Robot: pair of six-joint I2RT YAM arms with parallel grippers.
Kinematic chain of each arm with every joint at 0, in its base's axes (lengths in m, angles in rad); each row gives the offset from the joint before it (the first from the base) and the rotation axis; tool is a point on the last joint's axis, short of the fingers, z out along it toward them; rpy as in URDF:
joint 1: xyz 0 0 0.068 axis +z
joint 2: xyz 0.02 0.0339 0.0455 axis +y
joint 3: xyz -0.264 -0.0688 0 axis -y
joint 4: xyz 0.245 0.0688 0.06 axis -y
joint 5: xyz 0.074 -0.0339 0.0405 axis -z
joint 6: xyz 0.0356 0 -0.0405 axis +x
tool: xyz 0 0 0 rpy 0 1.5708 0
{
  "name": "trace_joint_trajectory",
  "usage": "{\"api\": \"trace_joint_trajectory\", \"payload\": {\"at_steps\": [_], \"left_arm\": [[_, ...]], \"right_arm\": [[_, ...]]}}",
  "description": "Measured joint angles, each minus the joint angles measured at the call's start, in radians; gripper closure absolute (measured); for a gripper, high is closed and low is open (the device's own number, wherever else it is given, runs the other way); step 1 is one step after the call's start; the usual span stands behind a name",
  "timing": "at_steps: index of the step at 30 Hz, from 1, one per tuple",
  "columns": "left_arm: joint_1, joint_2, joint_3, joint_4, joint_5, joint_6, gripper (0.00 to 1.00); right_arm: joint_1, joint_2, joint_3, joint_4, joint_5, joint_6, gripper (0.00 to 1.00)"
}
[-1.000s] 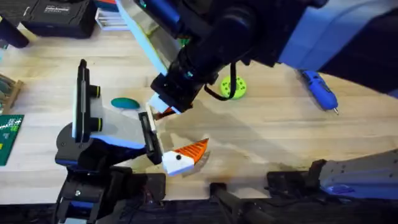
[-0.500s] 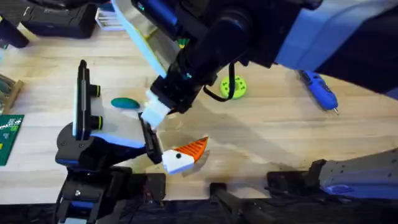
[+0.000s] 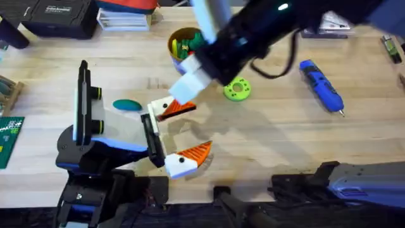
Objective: Pick up the gripper from the table and insert it into the empty holder that is missing its gripper. Then pick up a screw, insert it into the mounting hole, and use the screwdriver to tighten it. Finally, clean up the table by picking up the vegetable and placing it into the bucket.
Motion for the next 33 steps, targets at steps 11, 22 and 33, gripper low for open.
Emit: {"api": "trace_joint_trajectory", "payload": {"at_steps": [11,22,33], "left_arm": [[0.0,0.0,0.0,0.0,0.0,0.0,0.015],[0.0,0.0,0.0,0.0,0.0,0.0,0.01],[0.0,0.0,0.0,0.0,0.0,0.008,0.987]], "right_arm": [[-0.163,-0.16,-0.235,0.022,-0.075,-0.032,0.009],[-0.315,-0.549,-0.492,-0.053,-0.396,-0.125,0.009],[-0.319,-0.618,-0.498,-0.09,-0.505,-0.275,0.008]]}}
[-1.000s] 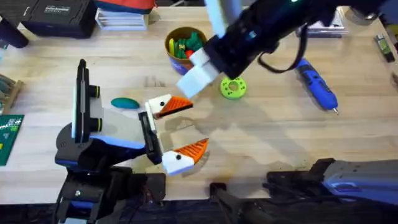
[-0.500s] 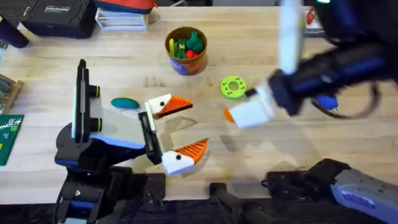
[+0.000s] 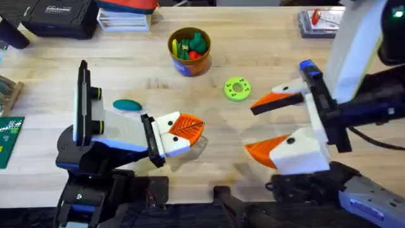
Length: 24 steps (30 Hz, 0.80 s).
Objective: Pick up the gripper from the table and insert it into the empty holder that is missing its gripper. Then pick up a screw, insert it into the mounting hole, and use the screwdriver to tighten it. Finally, clean up the table by picking up the vegetable and placing it into the bucket.
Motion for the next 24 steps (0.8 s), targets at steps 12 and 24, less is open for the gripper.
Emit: {"api": "trace_joint_trajectory", "payload": {"at_steps": [12,24], "left_arm": [[0.0,0.0,0.0,0.0,0.0,0.0,0.986],[0.0,0.0,0.0,0.0,-0.001,0.0,0.986]], "right_arm": [[-0.076,0.115,0.0,0.013,0.159,0.022,0.009],[-0.581,0.33,0.004,0.124,0.484,-0.048,0.009]]}}
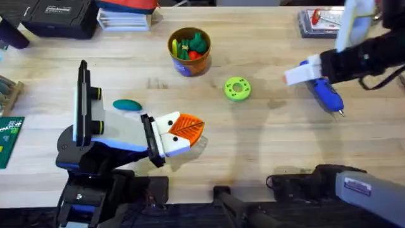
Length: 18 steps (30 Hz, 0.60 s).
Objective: Pick up the gripper from the table and insert it into the empty holder that is missing its gripper. Then pick up a screw, insert it into the mounting hole, and use the screwdriver to tighten it. Finally, clean up the table by picking up the vegetable and placing it into the bucket.
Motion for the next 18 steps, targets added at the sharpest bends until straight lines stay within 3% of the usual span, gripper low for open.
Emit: {"api": "trace_joint_trajectory", "payload": {"at_steps": [3,8,18], "left_arm": [[0.0,0.0,0.0,0.0,-0.002,0.0,0.986],[0.0,0.0,0.0,0.0,-0.007,0.0,0.986],[0.0,0.0,0.0,0.0,-0.008,0.0,0.986]], "right_arm": [[-0.093,0.074,0.031,0.002,0.09,-0.073,0.009],[-0.171,0.223,0.096,0.06,0.163,-0.237,0.009],[-0.189,0.424,0.103,0.303,0.22,-0.466,0.008]]}}
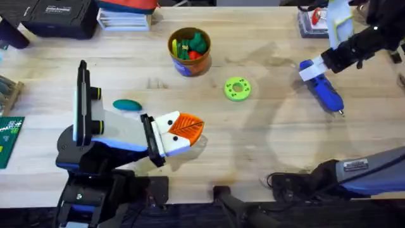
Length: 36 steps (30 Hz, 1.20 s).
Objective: Pick up the gripper from the table and insert it into the empty holder that is missing its gripper. Then pick up a screw, insert it into the mounting hole, and use the screwdriver to tighten it. Finally, clean up the table by picking up the vegetable and placing it into the bucket.
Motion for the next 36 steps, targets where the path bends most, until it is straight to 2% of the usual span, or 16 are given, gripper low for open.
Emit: {"api": "trace_joint_trajectory", "payload": {"at_steps": [9,15,16,20,23,24,25,29,32,36], "left_arm": [[0.0,0.0,0.0,0.0,0.0,0.0,0.986],[0.0,0.0,0.0,0.0,0.0,0.0,0.986],[0.0,0.0,0.0,0.0,0.0,0.0,0.986],[0.0,0.0,0.0,0.0,0.0,0.0,0.986],[0.0,0.0,0.0,0.0,0.0,0.0,0.986],[0.0,0.0,0.0,0.0,0.0,0.0,0.986],[0.0,0.0,0.0,0.0,0.0,0.0,0.986],[0.0,0.0,0.0,0.0,0.0,0.0,0.986],[0.0,0.0,0.0,0.0,0.0,0.0,0.986],[0.0,0.0,0.0,0.0,0.0,0.0,0.986]], "right_arm": [[-0.007,0.105,0.002,0.032,0.016,-0.029,0.009],[-0.011,0.143,0.012,0.048,0.011,-0.031,0.082],[-0.011,0.145,0.013,0.044,0.007,-0.032,0.121],[-0.011,0.149,0.013,0.04,0.003,-0.031,0.375],[-0.011,0.149,0.013,0.033,0.002,-0.032,0.409],[-0.011,0.149,0.013,0.03,0.002,-0.033,0.448],[-0.011,0.149,0.013,0.026,0.002,-0.035,0.528],[-0.011,0.151,0.013,0.029,0.009,-0.039,0.735],[-0.011,0.154,0.014,0.032,0.015,-0.045,0.964],[-0.01,0.154,0.015,0.026,0.019,-0.039,0.979]]}}
